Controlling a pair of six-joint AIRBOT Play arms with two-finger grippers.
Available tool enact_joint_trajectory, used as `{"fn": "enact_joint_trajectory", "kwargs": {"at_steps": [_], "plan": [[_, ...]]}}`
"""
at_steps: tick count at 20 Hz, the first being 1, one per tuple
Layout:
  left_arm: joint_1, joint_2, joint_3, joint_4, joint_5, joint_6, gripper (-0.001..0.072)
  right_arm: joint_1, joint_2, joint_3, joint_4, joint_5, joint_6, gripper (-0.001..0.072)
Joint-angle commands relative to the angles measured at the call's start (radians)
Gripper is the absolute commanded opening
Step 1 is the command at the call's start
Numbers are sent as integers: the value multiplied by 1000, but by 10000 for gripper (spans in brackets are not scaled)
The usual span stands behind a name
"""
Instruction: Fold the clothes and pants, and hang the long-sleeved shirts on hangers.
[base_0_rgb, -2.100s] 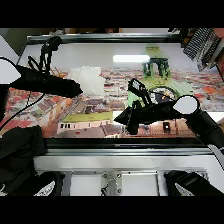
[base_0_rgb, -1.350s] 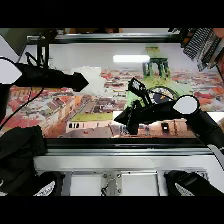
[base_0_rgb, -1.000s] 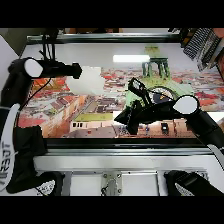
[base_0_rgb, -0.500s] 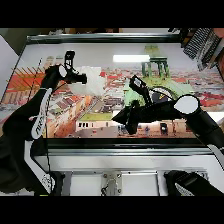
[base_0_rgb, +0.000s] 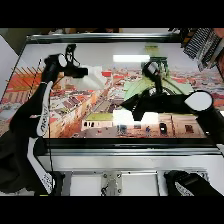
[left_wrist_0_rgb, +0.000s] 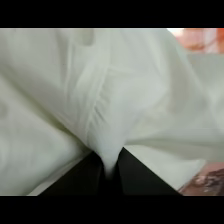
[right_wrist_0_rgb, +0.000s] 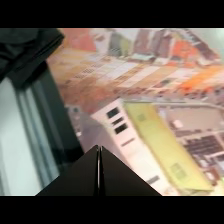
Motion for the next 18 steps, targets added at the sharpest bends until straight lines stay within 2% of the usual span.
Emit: {"fn": "enact_joint_trajectory", "kwargs": {"at_steps": [1, 3, 5, 9, 13, 16, 18], "plan": [[-20, 289, -51, -9, 72, -13, 22, -112, 45, 126, -286, -60, 210, 16], [-68, 518, -122, -6, 131, -12, 22, -158, 64, 219, -439, -61, 359, 16], [-138, 729, -210, -5, 190, -13, 22, -193, 84, 274, -504, -83, 466, 16], [-315, 1023, -398, 2, 246, -19, 22, -204, 126, 281, -512, -146, 548, 16], [-459, 1129, -584, 2, 248, -138, 21, -204, 139, 280, -512, -141, 594, 16], [-497, 1104, -696, 2, 270, -213, 22, -204, 139, 280, -512, -118, 609, 16], [-497, 1046, -710, -1, 293, -215, 22, -204, 139, 280, -512, -103, 608, 16]]}}
